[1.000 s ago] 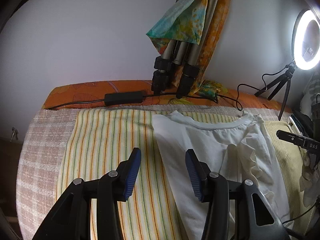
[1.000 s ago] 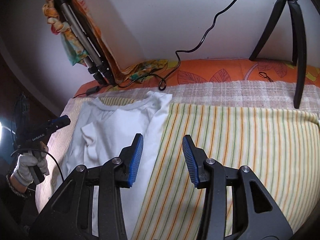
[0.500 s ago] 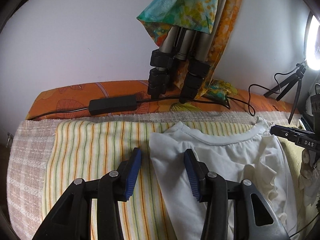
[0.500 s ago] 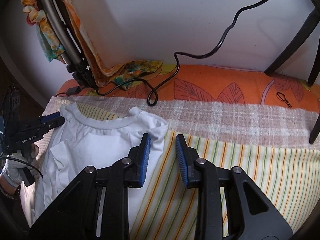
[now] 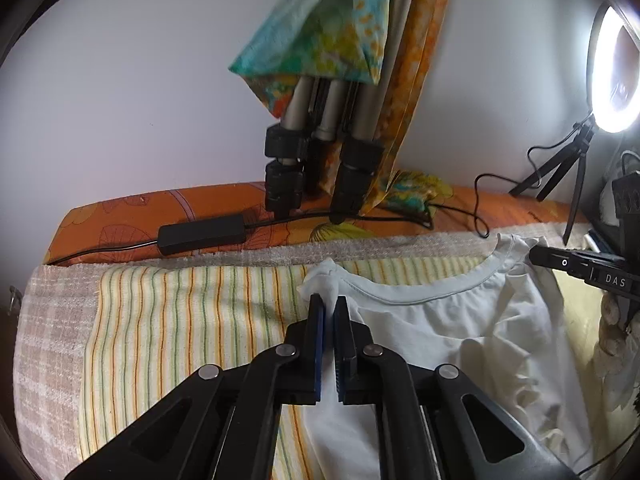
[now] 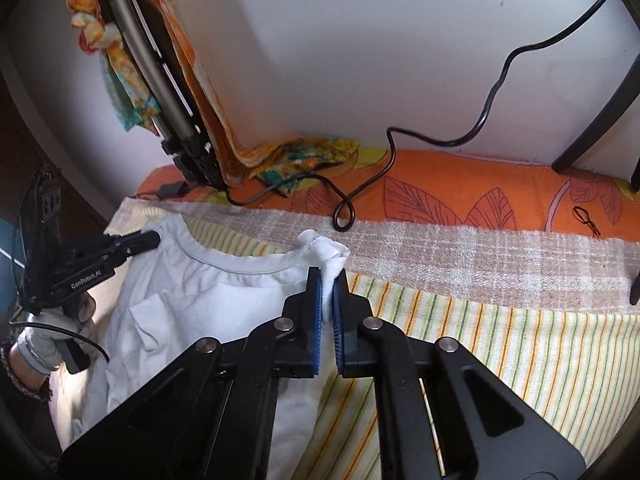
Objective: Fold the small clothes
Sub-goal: 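Close both tools on the collar edge of the shirt, then lift the collar end with both tools and fold it over onto the hem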
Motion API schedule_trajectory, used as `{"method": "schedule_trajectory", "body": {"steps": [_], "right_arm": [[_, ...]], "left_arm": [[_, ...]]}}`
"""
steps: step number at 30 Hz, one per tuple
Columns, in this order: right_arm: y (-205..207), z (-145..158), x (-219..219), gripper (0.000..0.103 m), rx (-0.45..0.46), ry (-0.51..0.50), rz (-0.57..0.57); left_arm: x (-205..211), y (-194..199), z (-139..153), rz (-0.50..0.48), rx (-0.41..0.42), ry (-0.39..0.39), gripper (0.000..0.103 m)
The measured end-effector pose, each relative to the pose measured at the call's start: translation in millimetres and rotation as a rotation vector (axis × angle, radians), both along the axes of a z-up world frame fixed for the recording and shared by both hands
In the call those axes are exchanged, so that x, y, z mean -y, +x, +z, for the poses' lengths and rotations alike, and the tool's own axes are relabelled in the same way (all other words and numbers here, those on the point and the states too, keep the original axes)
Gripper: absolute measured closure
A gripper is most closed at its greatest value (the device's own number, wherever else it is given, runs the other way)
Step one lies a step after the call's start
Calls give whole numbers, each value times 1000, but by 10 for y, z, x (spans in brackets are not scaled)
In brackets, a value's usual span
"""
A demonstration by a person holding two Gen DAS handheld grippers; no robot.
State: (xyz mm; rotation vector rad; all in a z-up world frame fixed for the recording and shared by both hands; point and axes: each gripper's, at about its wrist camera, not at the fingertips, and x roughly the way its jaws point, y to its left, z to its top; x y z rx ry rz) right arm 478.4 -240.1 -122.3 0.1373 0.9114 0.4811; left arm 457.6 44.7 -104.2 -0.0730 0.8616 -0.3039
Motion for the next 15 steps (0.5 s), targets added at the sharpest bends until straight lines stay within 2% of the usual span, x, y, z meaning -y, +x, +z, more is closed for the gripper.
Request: {"method": "schedule_trajectory", "body": {"steps": [10,15], "right_arm": [[-497,475,61,98,39,76,24],[-909,742,60,98,56,100,46]], "left_arm": [[-105,-481,451,-19,63,-33,103],[-185,-807,627,-24,87,-34,103]]}}
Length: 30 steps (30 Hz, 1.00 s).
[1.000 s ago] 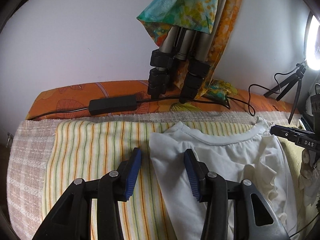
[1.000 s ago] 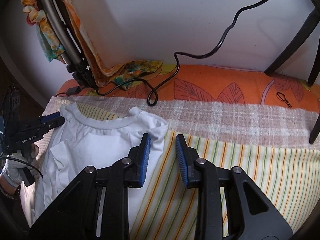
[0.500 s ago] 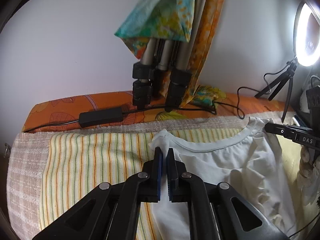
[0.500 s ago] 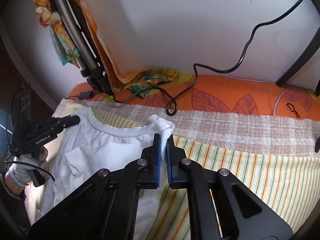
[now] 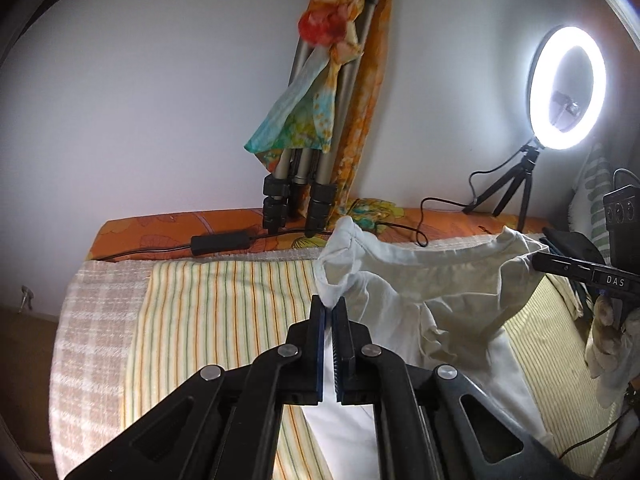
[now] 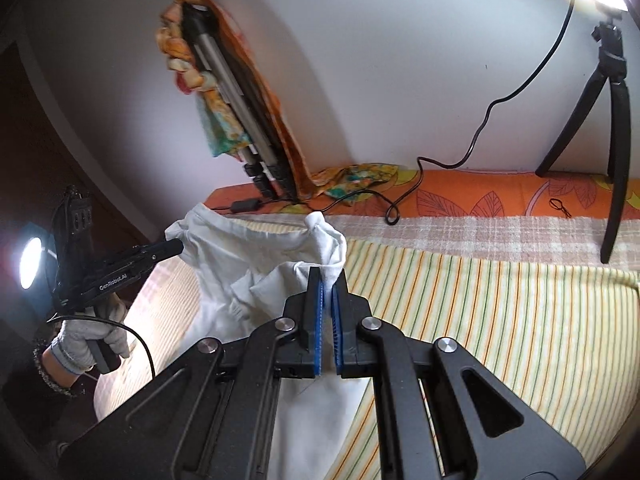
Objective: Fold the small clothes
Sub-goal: 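Lift the collar end with both tools and fold it over onto the hem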
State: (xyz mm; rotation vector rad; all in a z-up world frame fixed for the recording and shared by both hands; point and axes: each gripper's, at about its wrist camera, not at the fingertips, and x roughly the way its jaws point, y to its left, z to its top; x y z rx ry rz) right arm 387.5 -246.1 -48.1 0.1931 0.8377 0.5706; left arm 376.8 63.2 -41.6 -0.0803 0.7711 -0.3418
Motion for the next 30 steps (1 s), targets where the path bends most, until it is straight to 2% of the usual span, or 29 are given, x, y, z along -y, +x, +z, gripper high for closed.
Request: {"method": "schedule_trajectory", "body": {"steps": [6,16,21,25,30], "right_arm": [[-512,157,10,98,13,-2,15],[-1409,99,3,98,3,-16,52],[-1861,2,-63,98,1,-43,81],[-2162,-115,-79,98,14,-87,98],[-2418,-200,-98,98,86,-199,105]], "left_arm": [[-57,-562,173,-17,29,19,103],[-13,-1521,142,-49,19,55,103],[-37,-1987,14,-65,8,84,103],[-67,-2251,-169,-69,-34,99,103],[-83,-2479,-394,-75,-84,133,103]]}}
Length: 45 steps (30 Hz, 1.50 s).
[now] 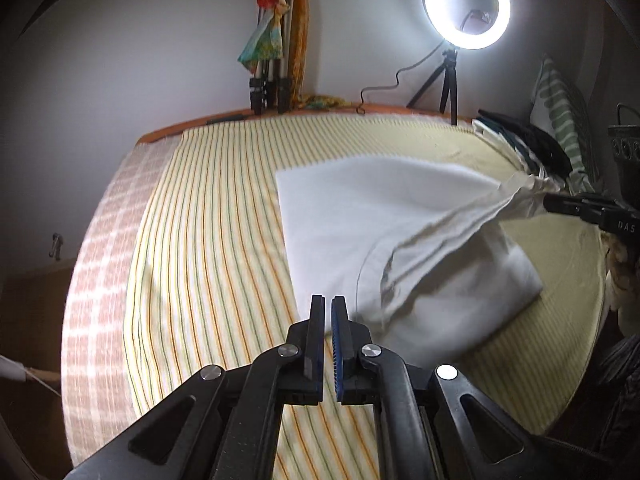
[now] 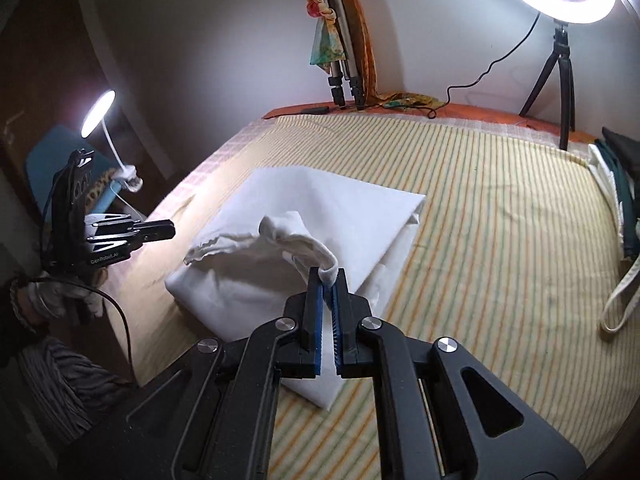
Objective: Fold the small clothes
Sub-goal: 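Lift the collar end with both tools and fold it over onto the hem, then open both tools and release the folded white shirt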
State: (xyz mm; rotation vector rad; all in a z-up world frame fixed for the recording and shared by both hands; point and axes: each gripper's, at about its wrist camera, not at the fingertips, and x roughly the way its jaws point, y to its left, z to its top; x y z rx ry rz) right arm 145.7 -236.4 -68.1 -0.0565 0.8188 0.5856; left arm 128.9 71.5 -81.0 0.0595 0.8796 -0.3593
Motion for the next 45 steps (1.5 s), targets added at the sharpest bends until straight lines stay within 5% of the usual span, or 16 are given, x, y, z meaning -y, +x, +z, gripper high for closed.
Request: {"method": "schedule_trajectory", "body": {"steps": [3,7,9,16,22,27,31,35,39,45], "right_arm": [[-131,-58,-76,98,42,-96,24],[-223,-117,-60,97,53,-166,46],[-230,-120,21,97,24,-150,34],[35,-220,531,97,-251,276,-110],[249,-604,695,83,-447,477,-196],[300,-637,590,83,-455,463,-179],[342,-637,475,83,-450,435,-164],[346,-642,432,87,-443,414,-148],[301,-562,437,95,-403,439,-147],[292,-497,585,96,-393,537,-175]], "left_arm": [[-65,-86,-31,15,-17,-18,102],[-279,-61,-24,83,-58,-119,77],[-386,-5,-39,123,-85,-179,74],[-592,301,-259,219,-228,-400,63],[-641,414,-390,255,-299,-504,61],[-583,467,-459,253,-326,-534,63],[-550,535,-485,239,-353,-566,79],[-410,509,-425,201,-325,-489,97],[-379,482,-280,182,-278,-456,100],[-511,460,-87,200,-241,-515,101]]}}
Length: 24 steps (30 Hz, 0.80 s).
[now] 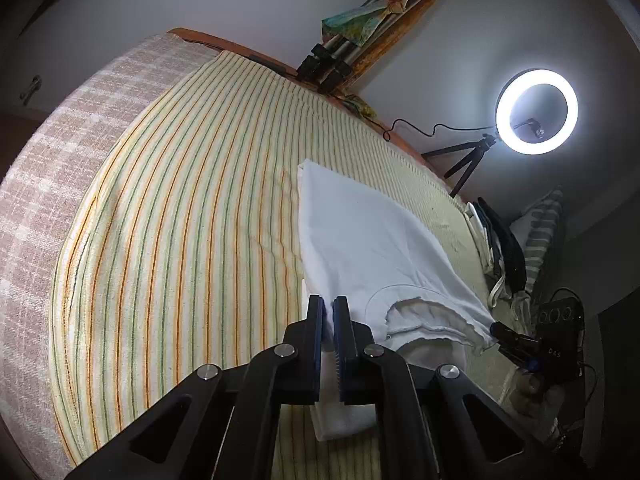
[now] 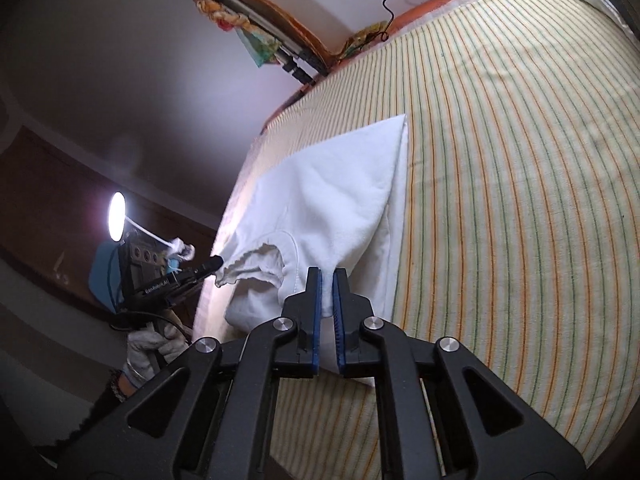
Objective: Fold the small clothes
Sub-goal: 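Open both tools and release the folded white shirt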
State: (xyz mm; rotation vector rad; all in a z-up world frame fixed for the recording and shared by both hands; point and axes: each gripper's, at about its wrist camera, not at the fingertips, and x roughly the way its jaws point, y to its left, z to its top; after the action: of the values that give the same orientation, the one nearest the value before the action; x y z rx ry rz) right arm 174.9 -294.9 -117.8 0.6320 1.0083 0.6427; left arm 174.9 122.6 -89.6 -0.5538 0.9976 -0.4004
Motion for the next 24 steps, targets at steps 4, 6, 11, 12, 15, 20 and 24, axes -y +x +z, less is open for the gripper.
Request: {"method": "schedule_trajectory", "body": {"steps": [4,6,11,12,15,20,24], "right_arm": [[-55,63,38,96,-12,44,-15],[-114,93,39,97,-21,55,-6],[-241,49,41,97,-55,29,17],[-247,29,46,97,-62,20,18],[-259,-32,73,97,-85,25,11],[-299,-17,81,97,-80,19,18],[-335,-140,3,97,-111,-76,41]], "left_arm": [[7,-105,111,-4,13,-16,101],[67,-184,126,-26,18,11,101],[188,-367,-26,-65,-7,105,101],[198,-394,-60,-71,-12,116,101],[191,-443,-112,-70,-28,112,101],[202,-505,-84,-80,-14,135,101],[281,-546,-170,-100,-24,196,101]]}}
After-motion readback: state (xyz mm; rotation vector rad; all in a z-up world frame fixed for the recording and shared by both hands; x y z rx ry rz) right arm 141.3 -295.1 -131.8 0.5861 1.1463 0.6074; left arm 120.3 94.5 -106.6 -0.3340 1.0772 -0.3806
